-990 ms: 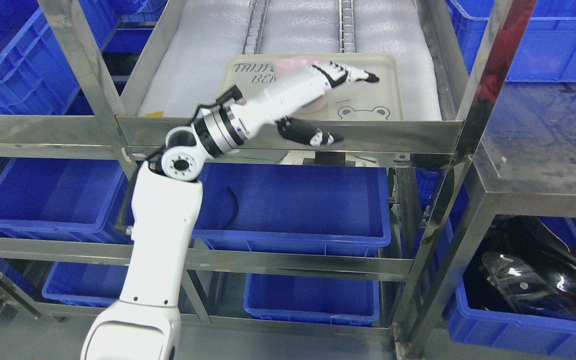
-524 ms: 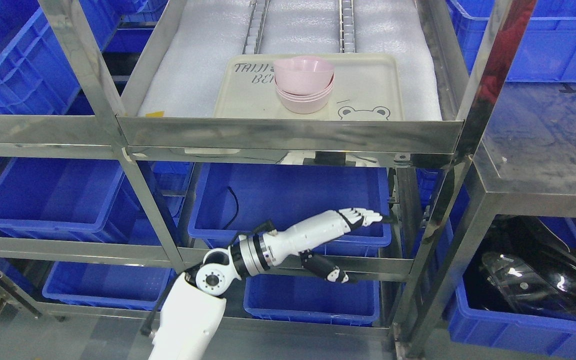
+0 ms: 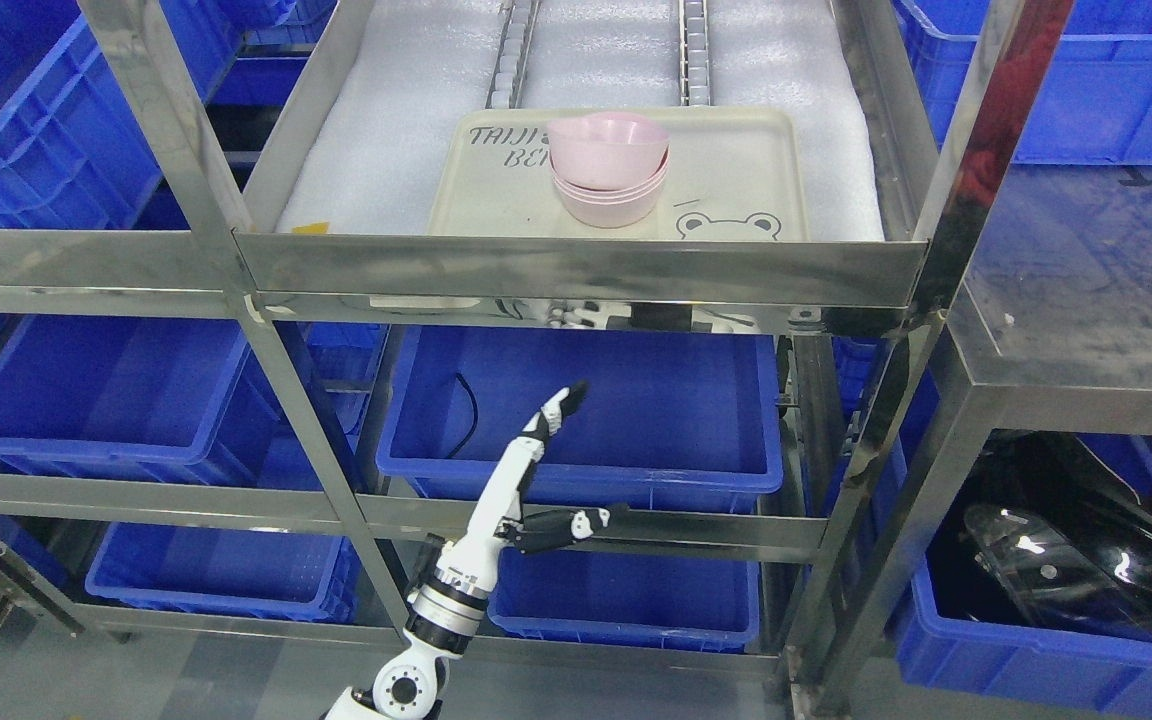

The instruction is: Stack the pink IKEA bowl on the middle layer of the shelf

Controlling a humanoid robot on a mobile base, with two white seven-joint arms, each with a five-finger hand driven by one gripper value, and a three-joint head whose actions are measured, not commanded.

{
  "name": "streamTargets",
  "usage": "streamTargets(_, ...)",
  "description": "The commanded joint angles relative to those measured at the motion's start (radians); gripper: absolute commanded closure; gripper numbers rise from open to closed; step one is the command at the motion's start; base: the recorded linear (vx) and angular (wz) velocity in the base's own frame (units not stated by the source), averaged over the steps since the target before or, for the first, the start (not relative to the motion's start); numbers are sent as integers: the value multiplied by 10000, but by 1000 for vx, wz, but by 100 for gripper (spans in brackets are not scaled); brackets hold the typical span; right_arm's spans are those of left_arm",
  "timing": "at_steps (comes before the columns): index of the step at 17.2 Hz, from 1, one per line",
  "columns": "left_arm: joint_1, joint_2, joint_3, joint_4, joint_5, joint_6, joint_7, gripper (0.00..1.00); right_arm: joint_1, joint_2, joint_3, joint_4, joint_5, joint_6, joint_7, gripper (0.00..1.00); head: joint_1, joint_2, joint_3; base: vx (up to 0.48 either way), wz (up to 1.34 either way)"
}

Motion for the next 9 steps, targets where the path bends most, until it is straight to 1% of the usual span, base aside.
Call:
streamTargets(1, 571, 175, 1547, 353, 1226, 1038, 1041, 1, 216, -175, 0, -175, 0, 6, 7, 0, 0, 0, 0, 0, 0)
streamTargets(2, 632, 175, 1625, 64, 1243, 1253, 996, 1, 216, -175, 0, -175, 0, 6, 7, 0, 0, 0, 0, 0, 0)
streamTargets(4, 892, 175, 1534, -947, 1258, 1667, 676, 5, 216, -175, 0, -175, 0, 6, 7, 0, 0, 1, 0, 0, 0)
streamTargets(6, 893, 175, 1564, -1944, 1273, 3272, 46, 3, 216, -175, 0, -175, 0, 6, 7, 0, 0, 1, 0, 0, 0)
streamTargets(8, 771, 175, 1580, -2407, 1350, 4182, 44, 2, 216, -175, 0, -175, 0, 6, 7, 0, 0, 1, 0, 0, 0)
streamTargets(9, 634, 175, 1580, -2424, 1350, 4337, 44, 2, 216, -175, 0, -175, 0, 6, 7, 0, 0, 1, 0, 0, 0)
